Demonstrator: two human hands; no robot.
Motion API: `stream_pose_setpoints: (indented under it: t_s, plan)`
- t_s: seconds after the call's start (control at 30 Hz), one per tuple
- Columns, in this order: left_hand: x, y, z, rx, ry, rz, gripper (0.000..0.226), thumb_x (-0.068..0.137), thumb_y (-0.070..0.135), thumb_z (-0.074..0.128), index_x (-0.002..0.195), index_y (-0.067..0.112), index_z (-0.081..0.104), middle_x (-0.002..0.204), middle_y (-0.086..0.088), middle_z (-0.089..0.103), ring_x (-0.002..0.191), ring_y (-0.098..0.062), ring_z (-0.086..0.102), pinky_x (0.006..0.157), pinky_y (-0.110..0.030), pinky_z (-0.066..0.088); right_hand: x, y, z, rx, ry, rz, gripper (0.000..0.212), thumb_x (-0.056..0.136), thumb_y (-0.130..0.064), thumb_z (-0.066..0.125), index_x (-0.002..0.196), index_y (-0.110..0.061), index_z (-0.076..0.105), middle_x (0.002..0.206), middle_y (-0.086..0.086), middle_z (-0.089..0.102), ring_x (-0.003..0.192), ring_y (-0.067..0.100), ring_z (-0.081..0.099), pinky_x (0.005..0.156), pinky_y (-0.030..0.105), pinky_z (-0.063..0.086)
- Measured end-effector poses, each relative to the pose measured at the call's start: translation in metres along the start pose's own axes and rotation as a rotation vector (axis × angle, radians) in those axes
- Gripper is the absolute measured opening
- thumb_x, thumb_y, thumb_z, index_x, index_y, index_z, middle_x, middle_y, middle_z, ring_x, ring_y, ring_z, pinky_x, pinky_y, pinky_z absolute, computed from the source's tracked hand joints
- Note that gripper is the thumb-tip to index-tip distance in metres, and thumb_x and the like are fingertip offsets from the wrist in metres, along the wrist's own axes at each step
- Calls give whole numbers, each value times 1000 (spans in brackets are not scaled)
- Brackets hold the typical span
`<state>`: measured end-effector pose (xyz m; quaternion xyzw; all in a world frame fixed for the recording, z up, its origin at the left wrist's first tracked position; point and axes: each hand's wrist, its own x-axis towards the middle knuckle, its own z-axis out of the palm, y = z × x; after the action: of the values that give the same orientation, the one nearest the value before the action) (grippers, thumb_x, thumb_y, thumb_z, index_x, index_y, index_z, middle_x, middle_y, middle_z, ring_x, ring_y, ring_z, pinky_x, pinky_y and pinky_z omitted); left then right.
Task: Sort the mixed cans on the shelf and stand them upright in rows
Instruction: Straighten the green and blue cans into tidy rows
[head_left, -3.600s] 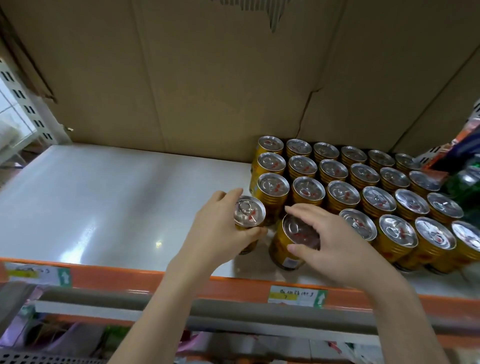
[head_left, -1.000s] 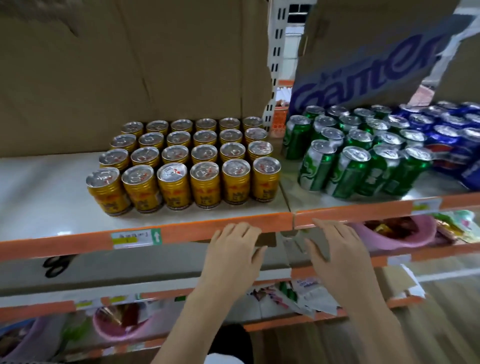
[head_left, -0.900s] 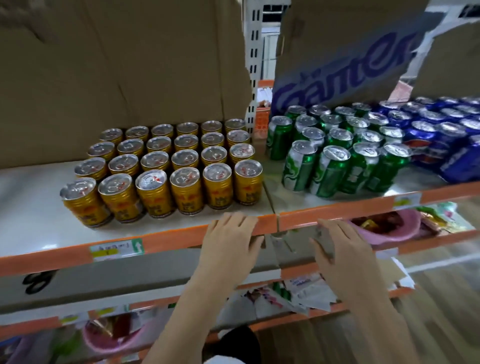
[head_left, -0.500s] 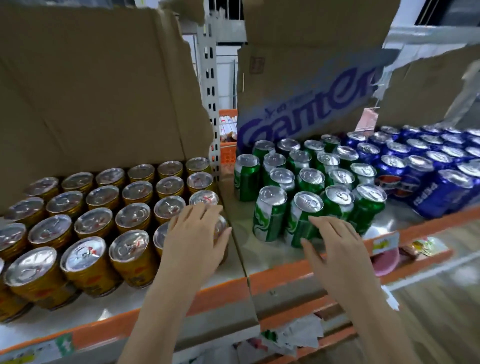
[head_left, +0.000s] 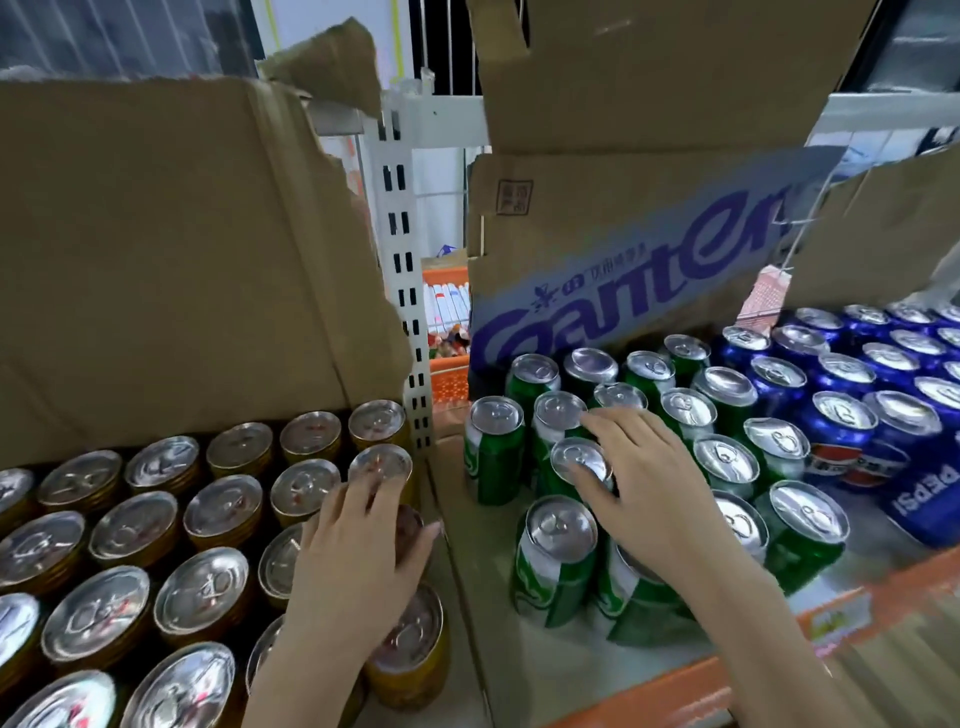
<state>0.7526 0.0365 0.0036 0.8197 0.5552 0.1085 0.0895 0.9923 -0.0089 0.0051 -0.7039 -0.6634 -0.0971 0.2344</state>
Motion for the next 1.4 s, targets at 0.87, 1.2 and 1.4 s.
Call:
stream_pose_setpoints:
  t_s: [0.87, 1.2, 1.4]
  plan:
    - [100, 78, 10, -33, -141, -31, 81, 83, 37, 65, 146, 25, 17, 147, -3, 28, 135, -26, 28, 111, -38, 29, 154, 25, 44, -127, -476, -185, 56, 88, -49, 51, 125, -7, 44, 119, 13, 55, 107, 32, 55, 83, 38, 46]
    - [128, 72, -14, 137, -304, 93, 64, 77, 21, 72, 133, 20, 44, 130, -3, 52, 117, -21, 49, 95, -35, 46, 152, 31, 46, -93, -403, -163, 59, 86, -53, 53, 125, -10, 44, 120, 11, 53, 107, 30, 54, 79, 36, 46]
    - [145, 68, -32, 253, -262, 168, 76, 78, 20, 74, 143, 20, 33, 140, -3, 37, 125, -22, 41, 95, -31, 41, 152, 26, 46, -147, -439, -158, 52, 90, -41, 53, 130, -9, 39, 125, 12, 49, 111, 32, 52, 82, 37, 45]
